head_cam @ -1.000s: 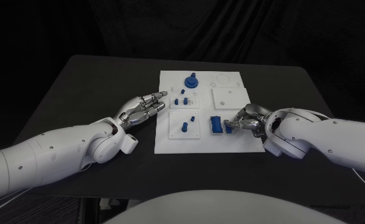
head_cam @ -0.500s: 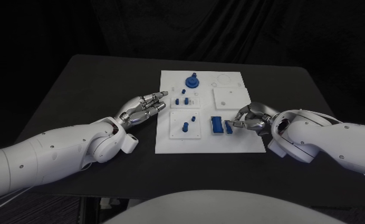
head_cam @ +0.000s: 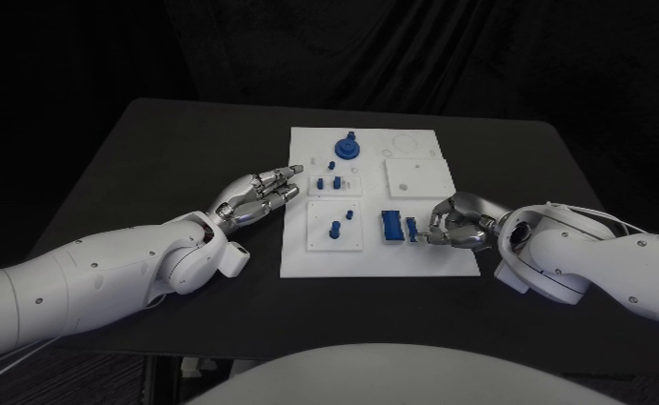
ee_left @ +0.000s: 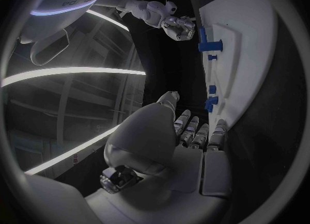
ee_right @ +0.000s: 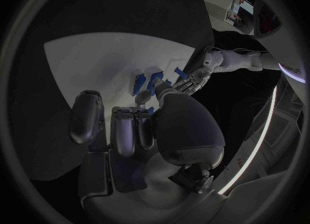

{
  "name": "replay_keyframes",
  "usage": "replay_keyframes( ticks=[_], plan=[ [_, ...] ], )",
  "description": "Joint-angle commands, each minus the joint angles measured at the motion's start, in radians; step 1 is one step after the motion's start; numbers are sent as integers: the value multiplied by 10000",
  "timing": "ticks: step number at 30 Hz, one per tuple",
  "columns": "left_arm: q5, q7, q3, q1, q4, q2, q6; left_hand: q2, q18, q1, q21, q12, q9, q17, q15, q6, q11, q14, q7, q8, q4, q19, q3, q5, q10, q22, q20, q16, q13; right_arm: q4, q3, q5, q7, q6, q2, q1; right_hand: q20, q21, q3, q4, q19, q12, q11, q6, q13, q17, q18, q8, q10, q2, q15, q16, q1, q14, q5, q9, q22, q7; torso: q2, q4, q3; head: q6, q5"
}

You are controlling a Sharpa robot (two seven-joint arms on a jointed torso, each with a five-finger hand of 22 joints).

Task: Assemble the parts on the task board

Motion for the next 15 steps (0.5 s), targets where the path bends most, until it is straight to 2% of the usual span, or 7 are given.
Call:
replay_keyframes(
  ticks=[1,4,8,12,15],
  plan=[
    [16,639,7,-22,13,7,103,-49,168,-3,20,26,13,1,14,37,-17,-7,139,43,13,-9,76,61,9,-13,14,13,11,18,0,-548,-118,530,-13,-60,-109,85,-82,-9,43,-54,-65,352,2631,2634,-69,438,1041,-44,-96,29,210,1046,27,361,1695,-30,3,-28,-1,-1,35],
    [16,639,7,-24,16,-2,105,-49,168,-3,20,26,13,1,14,37,-17,-7,139,43,13,-9,76,61,9,-13,14,13,11,-6,0,-623,-131,535,13,-88,-118,96,-89,-10,48,-54,-75,599,2631,2634,-71,695,1041,-55,-108,29,273,1046,29,565,1698,-43,6,-18,-6,-1,23],
    [16,639,7,-26,17,-5,107,-49,168,-3,20,26,13,1,14,37,-17,-7,139,43,13,-9,76,61,9,-13,14,13,11,-57,0,-674,-128,479,52,-115,-139,120,-89,-13,57,-54,-100,1075,2631,2634,-76,1199,1041,-37,-130,29,412,1046,31,964,1704,-73,10,-14,-2,-1,21],
    [16,636,7,-27,20,-4,108,-49,168,-3,20,26,13,1,14,37,-17,-7,139,43,13,-9,76,61,9,-13,14,13,11,-97,1,-698,-91,355,78,-128,-146,122,-87,5,58,-54,-110,1221,2631,2634,-76,1358,1041,-6,-137,29,439,1046,30,1090,1704,-83,12,23,-2,-1,-6],
    [16,635,7,-28,20,-7,108,-49,168,-3,20,26,13,1,14,37,-17,-7,139,43,13,-9,76,61,9,-13,14,13,11,-106,1,-703,-55,260,84,-131,-151,120,-76,26,58,-54,-117,1292,2631,2634,-76,1438,1041,40,-143,29,451,1046,33,1153,1704,-93,11,15,-2,-1,-2]
  ],
)
